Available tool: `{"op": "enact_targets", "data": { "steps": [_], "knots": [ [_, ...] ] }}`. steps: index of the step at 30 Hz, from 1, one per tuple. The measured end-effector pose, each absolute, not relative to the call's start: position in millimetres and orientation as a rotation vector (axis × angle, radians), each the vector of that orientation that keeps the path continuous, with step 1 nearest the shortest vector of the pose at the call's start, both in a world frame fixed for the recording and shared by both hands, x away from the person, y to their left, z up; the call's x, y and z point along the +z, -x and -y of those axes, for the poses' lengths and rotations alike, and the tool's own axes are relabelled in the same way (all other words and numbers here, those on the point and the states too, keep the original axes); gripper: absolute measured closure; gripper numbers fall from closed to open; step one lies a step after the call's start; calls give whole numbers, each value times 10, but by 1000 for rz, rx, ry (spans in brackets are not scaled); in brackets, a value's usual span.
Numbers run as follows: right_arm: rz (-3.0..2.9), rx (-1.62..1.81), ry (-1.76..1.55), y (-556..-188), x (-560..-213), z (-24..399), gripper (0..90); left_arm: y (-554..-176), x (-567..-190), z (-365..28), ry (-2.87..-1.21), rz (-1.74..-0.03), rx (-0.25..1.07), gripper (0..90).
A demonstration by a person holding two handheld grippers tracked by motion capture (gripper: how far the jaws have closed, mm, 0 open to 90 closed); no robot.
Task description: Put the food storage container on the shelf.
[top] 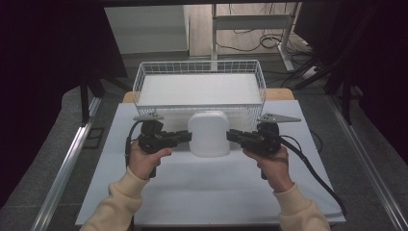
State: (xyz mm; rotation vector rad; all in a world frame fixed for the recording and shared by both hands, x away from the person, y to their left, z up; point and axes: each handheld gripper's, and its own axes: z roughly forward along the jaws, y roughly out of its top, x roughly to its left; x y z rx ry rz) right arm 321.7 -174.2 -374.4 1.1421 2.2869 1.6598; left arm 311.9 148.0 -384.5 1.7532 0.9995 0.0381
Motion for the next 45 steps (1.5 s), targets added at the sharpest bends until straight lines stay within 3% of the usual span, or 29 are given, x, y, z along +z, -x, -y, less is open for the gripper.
{"op": "enact_targets", "data": {
  "steps": [17, 30, 45],
  "knots": [
    [-2253, 1689, -1084, -3406, -3335, 1725, 803, -3285, -3401, -1506, -1748, -962, 96, 790],
    [-2255, 1705, -1068, -3790, -3005, 1649, 802, -3584, -3062, -1568, -1746, -968, 136, 793],
    [-2274, 1700, -1122, -4174, -2801, 1548, 802, -4016, -2876, -1701, -1736, -988, 66, 794]
  ]
}}
